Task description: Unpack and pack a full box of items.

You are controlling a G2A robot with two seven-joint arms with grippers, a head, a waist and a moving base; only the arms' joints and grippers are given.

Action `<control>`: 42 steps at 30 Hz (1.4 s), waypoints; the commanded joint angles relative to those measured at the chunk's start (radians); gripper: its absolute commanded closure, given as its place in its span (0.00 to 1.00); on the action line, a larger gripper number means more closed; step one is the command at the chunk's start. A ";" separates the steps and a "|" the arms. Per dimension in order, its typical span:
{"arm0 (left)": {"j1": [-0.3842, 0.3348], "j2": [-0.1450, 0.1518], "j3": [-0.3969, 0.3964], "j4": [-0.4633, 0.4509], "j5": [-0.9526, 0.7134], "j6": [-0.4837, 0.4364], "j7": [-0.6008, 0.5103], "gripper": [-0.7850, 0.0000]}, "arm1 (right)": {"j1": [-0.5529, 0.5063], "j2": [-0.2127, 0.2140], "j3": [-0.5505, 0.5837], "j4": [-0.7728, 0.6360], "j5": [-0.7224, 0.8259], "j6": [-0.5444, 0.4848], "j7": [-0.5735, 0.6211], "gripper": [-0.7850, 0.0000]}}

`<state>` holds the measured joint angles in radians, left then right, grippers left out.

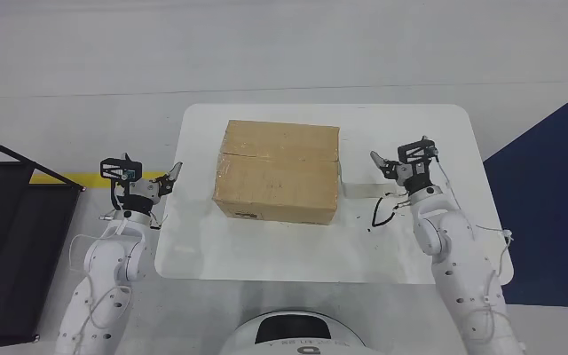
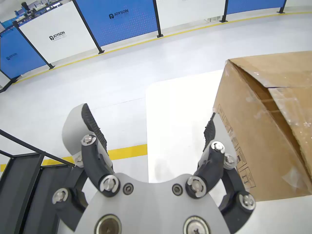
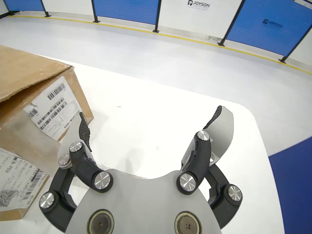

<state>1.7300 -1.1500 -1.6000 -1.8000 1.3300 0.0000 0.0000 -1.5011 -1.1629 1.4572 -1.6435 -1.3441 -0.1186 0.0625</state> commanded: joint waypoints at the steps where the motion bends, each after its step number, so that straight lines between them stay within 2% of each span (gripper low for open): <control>1: 0.000 0.000 0.000 0.000 0.000 0.000 0.000 0.00 | 0.034 -0.004 -0.030 0.025 -0.008 -0.009 0.006 0.00; 7: 0.000 0.000 0.000 0.000 0.000 0.000 0.000 0.00 | 0.072 -0.007 -0.063 0.066 0.025 -0.110 0.001 0.00; 15: 0.000 0.000 0.000 0.000 0.000 0.000 0.000 0.00 | 0.067 -0.002 -0.053 0.075 0.104 -0.259 -0.028 0.00; 25: 0.000 0.000 0.000 0.000 0.000 0.000 0.000 0.00 | 0.097 0.000 -0.070 0.112 0.146 -0.364 0.000 0.00; 32: 0.000 0.000 0.000 0.000 0.000 0.000 0.000 0.00 | 0.148 -0.003 -0.087 0.180 0.274 -0.482 -0.012 0.00; 35: 0.000 0.000 0.000 0.000 0.000 0.000 0.000 0.00 | 0.170 -0.002 -0.101 0.214 0.329 -0.608 -0.031 0.00; 42: 0.000 0.000 0.000 0.000 0.000 0.000 0.000 0.00 | 0.167 0.011 -0.097 0.227 0.340 -0.840 -0.089 0.00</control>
<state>1.7300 -1.1500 -1.6000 -1.8000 1.3300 0.0000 0.0000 -1.3304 -1.1541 1.3574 -1.4153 -1.0044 -0.9251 -0.0196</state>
